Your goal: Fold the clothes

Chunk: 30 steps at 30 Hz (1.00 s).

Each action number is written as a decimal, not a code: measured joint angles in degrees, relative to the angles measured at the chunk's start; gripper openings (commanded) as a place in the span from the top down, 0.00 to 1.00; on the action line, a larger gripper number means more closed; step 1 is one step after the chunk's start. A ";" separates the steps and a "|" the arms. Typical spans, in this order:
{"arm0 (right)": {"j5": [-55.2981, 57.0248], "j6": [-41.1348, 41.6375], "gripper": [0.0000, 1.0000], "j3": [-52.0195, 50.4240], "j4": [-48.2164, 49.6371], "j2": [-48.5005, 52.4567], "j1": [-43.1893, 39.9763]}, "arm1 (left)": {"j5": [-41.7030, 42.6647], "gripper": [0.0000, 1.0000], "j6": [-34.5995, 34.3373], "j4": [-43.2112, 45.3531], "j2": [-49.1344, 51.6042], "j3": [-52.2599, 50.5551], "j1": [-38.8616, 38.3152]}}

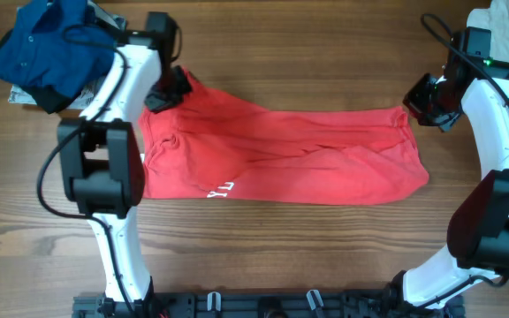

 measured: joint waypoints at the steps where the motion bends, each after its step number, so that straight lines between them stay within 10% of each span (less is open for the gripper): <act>1: 0.52 0.22 0.96 -0.02 -0.83 0.02 0.00 | 0.02 0.96 -0.22 -0.96 -0.44 0.00 1.64; 4: 0.83 0.00 0.66 -0.02 -1.05 0.02 0.00 | 1.84 0.96 0.26 -1.55 -1.44 0.00 4.83; 30: -5.75 -3.41 0.66 -1.75 12.26 13.05 0.00 | 4.17 0.96 1.31 -6.29 -1.60 0.00 4.24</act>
